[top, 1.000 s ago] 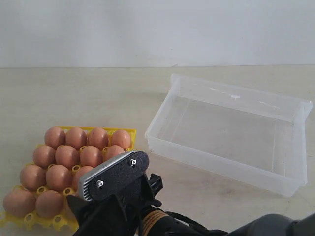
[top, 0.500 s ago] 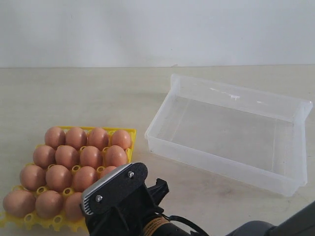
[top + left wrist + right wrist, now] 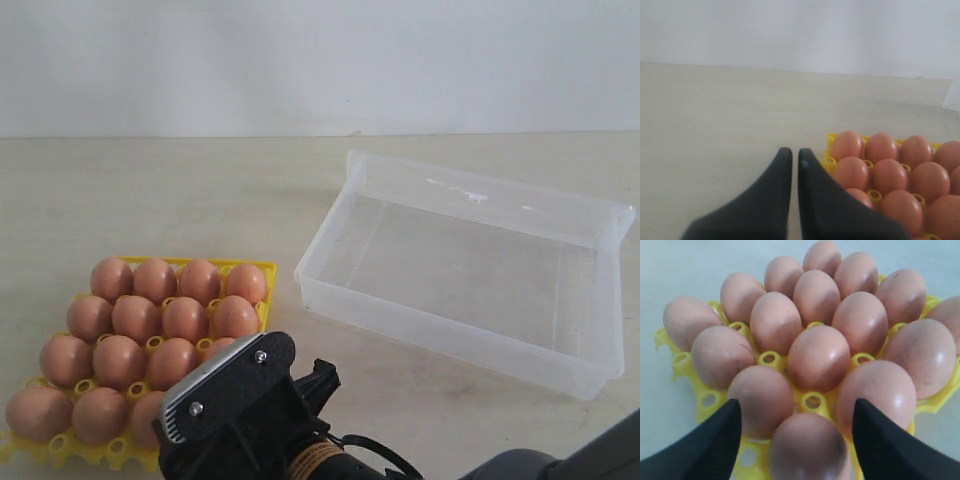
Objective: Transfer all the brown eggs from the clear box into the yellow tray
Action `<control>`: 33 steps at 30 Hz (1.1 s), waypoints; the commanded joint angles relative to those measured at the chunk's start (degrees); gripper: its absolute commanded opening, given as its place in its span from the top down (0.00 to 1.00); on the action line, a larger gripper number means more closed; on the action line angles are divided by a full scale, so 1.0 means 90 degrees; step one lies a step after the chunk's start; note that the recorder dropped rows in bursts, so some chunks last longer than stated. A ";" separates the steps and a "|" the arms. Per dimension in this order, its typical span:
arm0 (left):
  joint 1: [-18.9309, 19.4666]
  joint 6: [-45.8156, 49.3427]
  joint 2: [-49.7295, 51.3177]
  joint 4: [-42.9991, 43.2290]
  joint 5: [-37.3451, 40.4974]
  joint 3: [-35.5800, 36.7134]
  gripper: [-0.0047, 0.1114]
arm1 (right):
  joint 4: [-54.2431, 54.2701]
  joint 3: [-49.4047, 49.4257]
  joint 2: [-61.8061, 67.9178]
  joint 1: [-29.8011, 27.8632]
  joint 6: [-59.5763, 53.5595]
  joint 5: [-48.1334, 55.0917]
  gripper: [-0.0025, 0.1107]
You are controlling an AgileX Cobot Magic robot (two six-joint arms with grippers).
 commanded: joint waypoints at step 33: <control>-0.0027 -0.0001 -0.0022 0.0034 -0.0037 0.0026 0.92 | 0.5617 -0.0022 -0.5831 -1.0061 -0.2194 0.1299 0.97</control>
